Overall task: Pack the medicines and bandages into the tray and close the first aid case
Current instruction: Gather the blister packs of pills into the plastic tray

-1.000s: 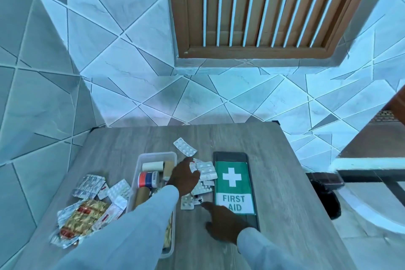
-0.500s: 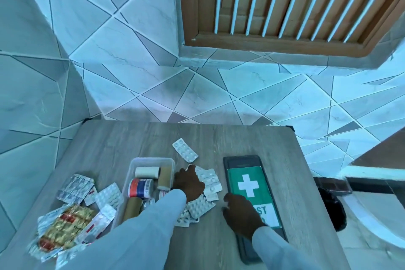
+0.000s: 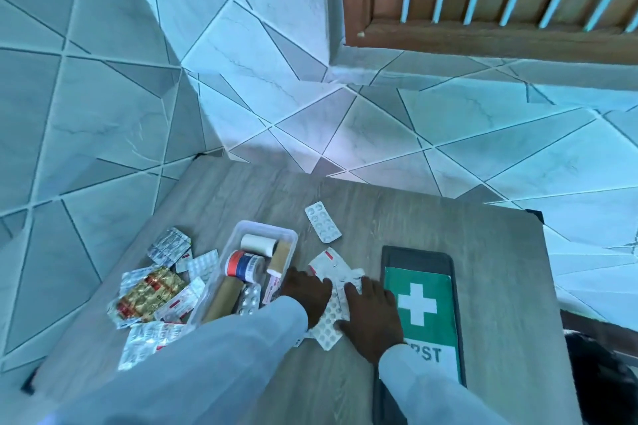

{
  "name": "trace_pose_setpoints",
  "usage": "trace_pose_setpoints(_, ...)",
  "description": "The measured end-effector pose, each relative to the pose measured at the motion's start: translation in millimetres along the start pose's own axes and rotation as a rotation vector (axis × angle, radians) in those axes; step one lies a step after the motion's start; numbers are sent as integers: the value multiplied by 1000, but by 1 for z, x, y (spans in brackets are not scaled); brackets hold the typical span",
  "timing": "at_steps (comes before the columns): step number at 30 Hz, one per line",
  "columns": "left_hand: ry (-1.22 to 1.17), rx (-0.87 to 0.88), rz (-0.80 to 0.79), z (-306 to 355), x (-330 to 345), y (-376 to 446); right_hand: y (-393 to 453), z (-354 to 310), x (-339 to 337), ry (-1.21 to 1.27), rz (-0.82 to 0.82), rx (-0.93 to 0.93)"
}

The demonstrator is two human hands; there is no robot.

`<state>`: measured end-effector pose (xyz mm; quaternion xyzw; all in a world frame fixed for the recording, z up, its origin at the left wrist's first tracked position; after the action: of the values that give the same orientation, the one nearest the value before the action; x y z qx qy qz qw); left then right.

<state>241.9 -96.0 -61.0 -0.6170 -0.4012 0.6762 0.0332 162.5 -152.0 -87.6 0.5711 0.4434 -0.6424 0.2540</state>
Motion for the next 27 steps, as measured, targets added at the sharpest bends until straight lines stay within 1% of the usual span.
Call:
trace_pose_setpoints(2,-53,15,7,2,-9,-1,0,3,-5,45,10,11)
trace_pose_setpoints(4,-203,-28,46,-7,-21,-1,3,9,-8,89,-1,28)
trace_pose_setpoints(7,-594,-163,97,-33,-32,-1,6,19,-10,188,-32,69)
trace_pose_setpoints(9,-884,-271,172,-50,-29,-3,7,23,-10,271,-42,98)
trace_pose_setpoints(11,-1096,-346,274,-57,-19,-10,7,24,-11,334,-37,110)
trace_pose_setpoints(12,-1177,-363,293,-55,-11,-15,6,24,-11,356,-35,118)
trace_pose_setpoints(13,-1205,-370,282,-50,-3,-19,4,25,-11,369,-39,125)
trace_pose_setpoints(17,-1045,-359,211,-40,29,-23,-9,16,1,368,-125,132)
trace_pose_setpoints(20,-996,-410,120,-40,52,-20,-14,19,-2,459,-82,236)
trace_pose_setpoints(22,-1021,-444,77,-35,60,-20,-16,22,-2,491,-93,309)
trace_pose_setpoints(25,-996,-468,61,-29,65,-20,-18,19,9,571,-172,391)
trace_pose_setpoints(27,-959,-471,97,-28,62,-22,-19,15,17,674,-194,430)
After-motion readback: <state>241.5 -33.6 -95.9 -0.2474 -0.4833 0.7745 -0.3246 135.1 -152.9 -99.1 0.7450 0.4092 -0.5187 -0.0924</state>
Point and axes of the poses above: each hand's wrist, its own y-axis towards the middle knuckle, its own x-axis out of the palm, z = x × y, the point moved 10 cm from there along y, towards the middle knuckle, and after that the axes turned 10 degrees about -y, right-handed, at the moved point
